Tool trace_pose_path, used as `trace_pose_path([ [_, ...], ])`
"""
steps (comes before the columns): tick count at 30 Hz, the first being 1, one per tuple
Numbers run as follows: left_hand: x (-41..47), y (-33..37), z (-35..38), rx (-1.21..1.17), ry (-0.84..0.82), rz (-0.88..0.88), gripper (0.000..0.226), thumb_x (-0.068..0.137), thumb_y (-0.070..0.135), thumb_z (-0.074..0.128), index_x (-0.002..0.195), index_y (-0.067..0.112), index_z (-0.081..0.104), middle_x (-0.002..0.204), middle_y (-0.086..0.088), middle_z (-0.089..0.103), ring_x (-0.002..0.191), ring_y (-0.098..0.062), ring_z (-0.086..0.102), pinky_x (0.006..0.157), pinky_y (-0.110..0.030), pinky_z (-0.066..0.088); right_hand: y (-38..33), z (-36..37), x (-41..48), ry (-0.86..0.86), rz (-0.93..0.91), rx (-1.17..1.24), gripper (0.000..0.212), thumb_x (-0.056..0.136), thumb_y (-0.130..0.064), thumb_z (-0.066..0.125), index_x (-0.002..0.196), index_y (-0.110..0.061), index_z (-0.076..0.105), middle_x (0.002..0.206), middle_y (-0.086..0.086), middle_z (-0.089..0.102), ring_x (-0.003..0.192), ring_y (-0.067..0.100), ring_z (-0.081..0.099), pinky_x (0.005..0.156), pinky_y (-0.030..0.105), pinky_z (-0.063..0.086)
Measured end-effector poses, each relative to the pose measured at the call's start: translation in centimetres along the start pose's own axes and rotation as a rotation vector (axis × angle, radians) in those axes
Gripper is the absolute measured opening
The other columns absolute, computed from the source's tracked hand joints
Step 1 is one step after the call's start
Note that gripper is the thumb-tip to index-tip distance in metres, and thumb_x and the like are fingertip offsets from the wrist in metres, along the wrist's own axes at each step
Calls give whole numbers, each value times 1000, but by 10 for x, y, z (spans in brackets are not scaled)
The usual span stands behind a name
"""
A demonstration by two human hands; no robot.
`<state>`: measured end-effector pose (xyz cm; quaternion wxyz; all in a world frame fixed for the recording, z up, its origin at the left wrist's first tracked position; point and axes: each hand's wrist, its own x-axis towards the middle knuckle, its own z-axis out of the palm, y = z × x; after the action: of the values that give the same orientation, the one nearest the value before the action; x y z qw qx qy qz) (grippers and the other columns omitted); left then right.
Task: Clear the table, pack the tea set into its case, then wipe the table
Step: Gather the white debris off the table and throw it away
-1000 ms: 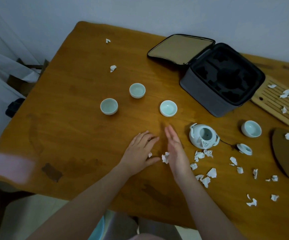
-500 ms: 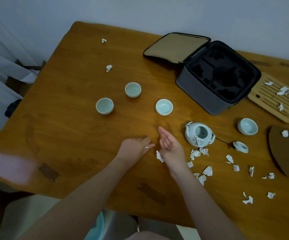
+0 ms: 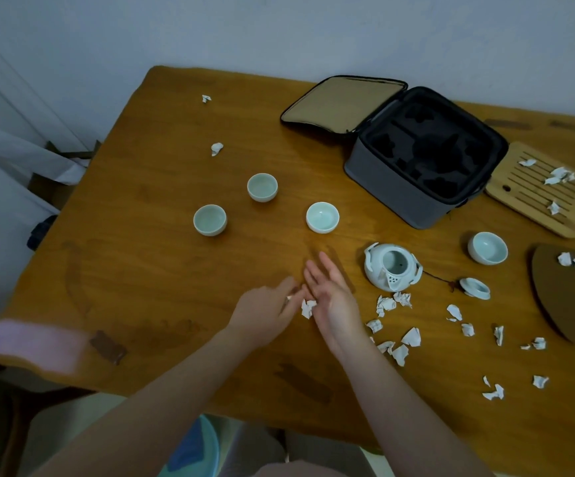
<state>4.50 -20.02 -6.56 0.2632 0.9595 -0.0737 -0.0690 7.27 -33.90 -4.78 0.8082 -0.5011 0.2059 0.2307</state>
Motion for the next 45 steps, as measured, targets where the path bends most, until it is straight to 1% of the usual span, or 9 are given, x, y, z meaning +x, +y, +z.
trace_pose_path([
  [5, -5, 14, 9, -2, 11, -62, 34, 99, 47, 39, 92, 19, 57, 75, 3, 62, 61, -10, 50, 57, -27, 33, -6, 11, -3, -15, 13, 103, 39, 104, -18, 32, 141, -22, 44, 145, 12, 47, 137, 23, 41, 116, 39, 28],
  [14, -5, 11, 4, -158, 23, -167, 32, 99, 31, 47, 71, 15, 48, 57, 7, 43, 51, -10, 38, 50, -27, 27, -13, 6, -7, -46, -32, -57, 30, 104, -34, 35, 127, -32, 54, 140, 0, 54, 132, 14, 46, 114, 40, 32],
  [19, -4, -7, -9, -131, 85, -270, 37, 99, 29, 46, 73, 5, 58, 58, -4, 50, 52, -19, 45, 50, -32, 31, -15, -22, -18, 26, -193, -579, 31, 100, -18, 49, 129, -27, 57, 123, -12, 61, 111, -4, 54, 98, 20, 44],
  [23, -6, -20, -17, -74, 78, -295, 26, 100, 29, 46, 97, 13, 67, 72, -4, 66, 64, -20, 61, 61, -40, 52, 0, -48, -20, 60, -362, -1135, 30, 91, -14, 64, 120, -23, 64, 110, -10, 59, 95, 7, 55, 79, 10, 43],
  [26, -8, -21, -20, -101, 54, -312, 24, 99, 24, 47, 118, 23, 62, 76, 2, 67, 64, -11, 62, 56, -28, 50, 16, -61, -17, -30, -502, -1438, 31, 85, -20, 73, 116, -16, 68, 113, -4, 58, 105, 12, 53, 89, 22, 46],
  [28, -8, -20, -20, -184, 56, -338, 20, 99, 22, 46, 109, 27, 63, 74, 4, 65, 58, -8, 57, 50, -23, 42, 22, -62, -14, -53, -609, -1543, 26, 80, -12, 75, 106, -11, 72, 106, 2, 61, 100, 19, 57, 84, 31, 51],
  [32, -5, -20, -21, -341, 130, -470, 22, 97, 23, 44, 83, 24, 62, 71, -6, 63, 54, -12, 47, 51, -29, 37, 30, -56, -7, -34, -733, -1604, 16, 71, 5, 76, 84, -5, 75, 83, 6, 62, 76, 26, 61, 56, 39, 55],
  [38, -13, -30, -25, 8, 69, -462, 32, 95, 21, 44, 63, 14, 43, 58, -1, 43, 52, -13, 35, 49, -27, 28, 25, -30, -9, -24, -683, -1409, 13, 83, -6, 72, 95, -9, 75, 92, 3, 67, 83, 18, 62, 73, 27, 51],
  [45, -22, -30, -15, 419, -106, -198, 30, 97, 51, 35, 106, 24, 46, 89, 5, 54, 68, -14, 56, 54, -28, 47, 26, -4, -9, -14, -580, -1320, 18, 89, -14, 67, 106, -12, 73, 99, -1, 67, 83, 5, 55, 70, 5, 37],
])
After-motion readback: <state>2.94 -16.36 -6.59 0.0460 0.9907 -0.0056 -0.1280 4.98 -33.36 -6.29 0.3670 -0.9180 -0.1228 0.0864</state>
